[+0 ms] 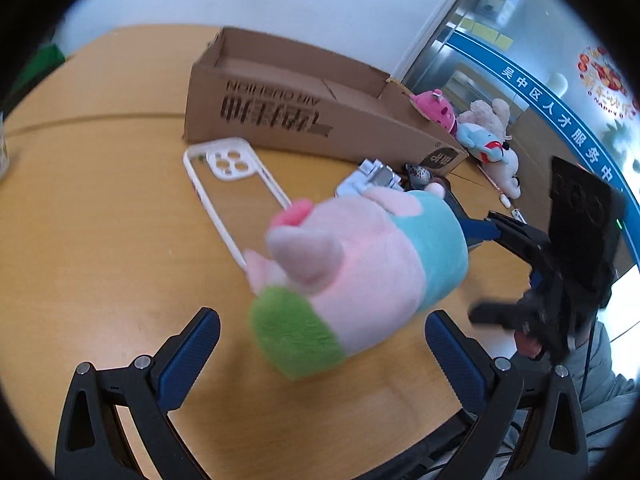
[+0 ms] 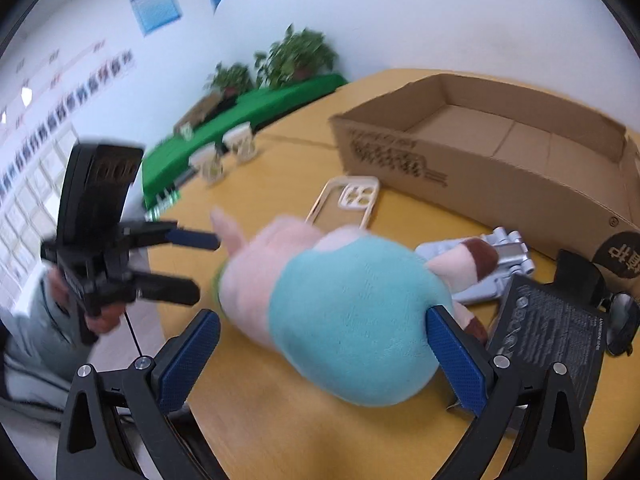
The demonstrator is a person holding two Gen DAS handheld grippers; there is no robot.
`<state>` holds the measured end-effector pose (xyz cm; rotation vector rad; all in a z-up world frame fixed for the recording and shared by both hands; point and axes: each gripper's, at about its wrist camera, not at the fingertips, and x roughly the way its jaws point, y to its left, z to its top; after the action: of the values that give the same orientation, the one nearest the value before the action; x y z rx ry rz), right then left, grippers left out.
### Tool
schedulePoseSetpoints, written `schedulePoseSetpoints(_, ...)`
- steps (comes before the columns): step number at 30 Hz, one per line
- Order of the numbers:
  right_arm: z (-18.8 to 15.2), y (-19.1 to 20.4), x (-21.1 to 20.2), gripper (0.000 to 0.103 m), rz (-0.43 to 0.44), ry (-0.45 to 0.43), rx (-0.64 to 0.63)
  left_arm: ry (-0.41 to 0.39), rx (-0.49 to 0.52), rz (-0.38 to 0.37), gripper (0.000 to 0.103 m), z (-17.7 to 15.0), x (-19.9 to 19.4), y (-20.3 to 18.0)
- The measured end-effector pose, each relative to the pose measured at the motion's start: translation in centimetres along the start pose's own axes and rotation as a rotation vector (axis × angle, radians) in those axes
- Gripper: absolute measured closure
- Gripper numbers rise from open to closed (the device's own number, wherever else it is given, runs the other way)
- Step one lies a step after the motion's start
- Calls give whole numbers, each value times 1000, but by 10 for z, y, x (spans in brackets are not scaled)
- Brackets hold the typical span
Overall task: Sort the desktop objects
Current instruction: 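Move both tools toward the pink-and-teal plush pig on the table, then close the left and right grippers together on the plush pig, then carry the plush pig with both grippers and lower it into the box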
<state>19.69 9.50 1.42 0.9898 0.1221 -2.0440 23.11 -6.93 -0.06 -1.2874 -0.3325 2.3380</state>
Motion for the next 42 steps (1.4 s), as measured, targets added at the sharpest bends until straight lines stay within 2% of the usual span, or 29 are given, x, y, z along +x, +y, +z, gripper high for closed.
schedulePoseSetpoints(2, -10, 22, -5, 0, 39, 1, -85, 8, -12, -14, 2, -4, 3, 3)
schedulePoseSetpoints(4, -16, 27, -14, 0, 71, -22, -83, 0, -12, -20, 2, -5, 5, 4)
schedulePoseSetpoints(6, -22, 19, -16, 0, -12, -41, -49, -15, -13, -42, 2, -2, 6, 7)
schedulePoseSetpoints(8, -27, 7, -9, 0, -52, -21, -3, -14, -15, -59, 4, 2, 9, 10)
schedulePoseSetpoints(10, -33, 0, 3, 0, -47, 14, 55, -2, -11, -79, 10, 3, 14, 12)
schedulePoseSetpoints(13, -43, 12, 24, 2, -19, 43, 63, 3, 2, -113, 18, 3, 16, 10)
schedulePoseSetpoints(15, -42, 20, 33, 2, -77, 32, 58, -5, 23, -104, 22, 4, 14, 4)
schedulePoseSetpoints(17, -41, 24, 35, 9, -127, 17, 62, -24, 41, -90, 27, 7, 9, -1)
schedulePoseSetpoints(18, -39, 22, 30, 14, -135, 3, 74, -40, 49, -92, 30, 10, 5, -4)
schedulePoseSetpoints(20, -34, 18, 19, 16, -142, -36, 91, -78, 77, -102, 33, 20, -4, -13)
schedulePoseSetpoints(23, -14, 15, -17, 19, -198, -115, 72, -150, 143, -110, 33, 46, -19, -35)
schedulePoseSetpoints(29, 44, 12, -96, 20, -338, -292, 20, -336, 309, -139, 33, 125, -62, -84)
schedulePoseSetpoints(35, 107, 6, -143, 20, -431, -461, -33, -482, 428, -123, 33, 194, -99, -114)
schedulePoseSetpoints(38, 138, -5, -152, 20, -439, -503, -41, -512, 452, -111, 33, 228, -106, -117)
schedulePoseSetpoints(39, 160, -5, -135, 20, -441, -507, -46, -517, 456, -110, 33, 239, -105, -115)
schedulePoseSetpoints(42, 195, -23, -124, 20, -448, -518, -65, -527, 455, -106, 33, 272, -103, -106)
